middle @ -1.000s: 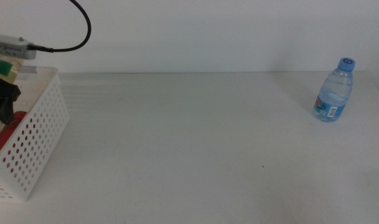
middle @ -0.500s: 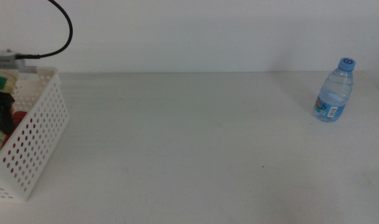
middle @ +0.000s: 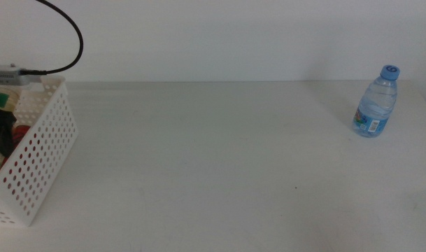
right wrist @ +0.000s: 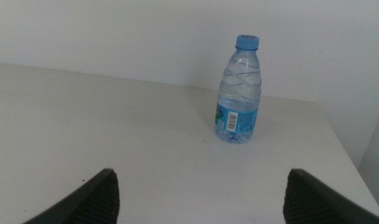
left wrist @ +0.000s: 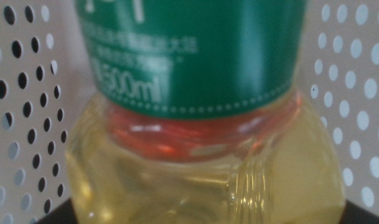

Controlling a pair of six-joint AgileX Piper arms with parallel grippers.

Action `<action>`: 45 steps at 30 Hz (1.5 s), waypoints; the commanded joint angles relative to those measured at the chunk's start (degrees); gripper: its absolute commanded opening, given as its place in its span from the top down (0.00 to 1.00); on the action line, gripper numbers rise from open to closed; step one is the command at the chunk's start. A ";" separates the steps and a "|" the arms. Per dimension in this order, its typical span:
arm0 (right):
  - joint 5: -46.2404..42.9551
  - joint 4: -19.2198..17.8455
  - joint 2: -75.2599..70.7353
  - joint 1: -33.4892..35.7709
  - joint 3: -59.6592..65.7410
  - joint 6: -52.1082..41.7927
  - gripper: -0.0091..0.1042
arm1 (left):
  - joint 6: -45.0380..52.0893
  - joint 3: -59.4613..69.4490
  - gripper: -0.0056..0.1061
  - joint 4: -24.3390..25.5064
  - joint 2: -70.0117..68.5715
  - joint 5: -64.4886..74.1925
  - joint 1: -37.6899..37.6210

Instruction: Use arms to grab the bottles and put them into the dustbin to the left of the table.

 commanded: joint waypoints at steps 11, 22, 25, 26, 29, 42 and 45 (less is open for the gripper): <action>-4.56 -0.57 -1.51 -0.29 -0.54 -0.50 0.30 | -5.51 -2.22 0.14 4.56 -4.55 0.15 -3.00; -4.56 -0.57 -1.51 -0.29 -0.54 -0.50 0.30 | -10.83 -2.22 0.14 7.11 -12.51 1.17 -7.67; -4.56 -0.57 -1.51 -0.29 -0.54 -0.50 0.30 | -10.63 -2.22 0.14 3.53 -15.90 1.03 -7.67; -4.56 -0.57 -1.51 -0.29 -0.54 -0.50 0.30 | -10.05 -2.22 0.14 2.00 -17.17 0.84 -8.01; -4.56 -0.57 -1.51 -0.29 -0.54 -0.50 0.30 | -8.04 -2.10 0.14 -1.25 -21.49 -1.72 -10.31; -4.56 -0.57 -1.51 -0.29 -0.54 -0.50 0.30 | -7.18 22.05 0.14 -2.51 -48.25 -28.38 -31.71; -4.56 -0.57 -1.51 -0.29 -0.54 -0.50 0.30 | -8.51 30.14 0.14 -3.27 -55.47 -35.04 -34.68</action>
